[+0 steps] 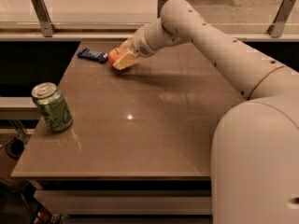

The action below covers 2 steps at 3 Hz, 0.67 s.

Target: Move apple near rxbar blueberry

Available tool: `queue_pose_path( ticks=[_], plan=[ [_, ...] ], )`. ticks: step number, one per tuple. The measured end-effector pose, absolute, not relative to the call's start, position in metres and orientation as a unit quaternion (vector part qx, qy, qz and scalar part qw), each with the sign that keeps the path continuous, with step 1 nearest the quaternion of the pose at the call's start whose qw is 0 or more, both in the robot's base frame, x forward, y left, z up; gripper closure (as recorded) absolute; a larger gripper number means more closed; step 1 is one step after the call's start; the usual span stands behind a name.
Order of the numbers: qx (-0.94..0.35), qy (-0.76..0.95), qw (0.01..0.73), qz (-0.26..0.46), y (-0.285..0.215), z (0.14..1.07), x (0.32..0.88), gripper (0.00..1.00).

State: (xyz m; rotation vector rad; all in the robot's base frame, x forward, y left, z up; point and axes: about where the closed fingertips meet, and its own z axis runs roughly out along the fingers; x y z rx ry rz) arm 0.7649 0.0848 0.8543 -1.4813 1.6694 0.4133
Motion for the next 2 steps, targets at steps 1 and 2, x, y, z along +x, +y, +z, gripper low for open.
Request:
queue_pose_path(
  ticks=[1, 2],
  plan=[
    [-0.593, 0.666, 0.421, 0.167, 0.0874, 0.8521, 0.7645, 0.36],
    [-0.594, 0.666, 0.419, 0.168, 0.09, 0.85, 0.7641, 0.12]
  ],
)
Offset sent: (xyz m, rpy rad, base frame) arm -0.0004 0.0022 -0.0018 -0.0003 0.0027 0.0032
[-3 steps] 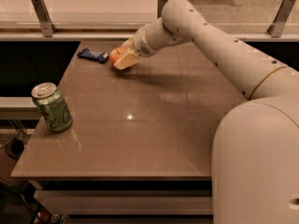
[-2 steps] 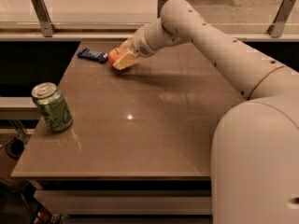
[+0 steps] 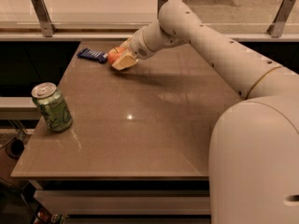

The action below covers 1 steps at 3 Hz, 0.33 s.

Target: Move apple near rxbar blueberry

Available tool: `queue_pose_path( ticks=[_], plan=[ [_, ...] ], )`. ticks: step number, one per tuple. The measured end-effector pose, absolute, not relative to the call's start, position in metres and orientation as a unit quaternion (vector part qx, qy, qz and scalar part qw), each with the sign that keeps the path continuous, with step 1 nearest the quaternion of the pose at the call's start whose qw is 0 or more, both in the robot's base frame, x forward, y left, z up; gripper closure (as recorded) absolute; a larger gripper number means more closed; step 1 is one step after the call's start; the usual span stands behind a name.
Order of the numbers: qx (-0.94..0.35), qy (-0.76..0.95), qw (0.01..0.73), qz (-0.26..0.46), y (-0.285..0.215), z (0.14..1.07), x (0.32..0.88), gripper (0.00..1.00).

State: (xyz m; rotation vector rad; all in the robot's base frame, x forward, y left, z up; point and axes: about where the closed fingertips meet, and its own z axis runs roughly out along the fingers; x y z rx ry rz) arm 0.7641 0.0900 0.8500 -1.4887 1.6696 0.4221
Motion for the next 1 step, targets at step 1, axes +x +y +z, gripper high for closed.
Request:
queue_pose_path(
  ticks=[1],
  plan=[
    [-0.595, 0.666, 0.418, 0.17, 0.0923, 0.8481, 0.7637, 0.0]
  ],
)
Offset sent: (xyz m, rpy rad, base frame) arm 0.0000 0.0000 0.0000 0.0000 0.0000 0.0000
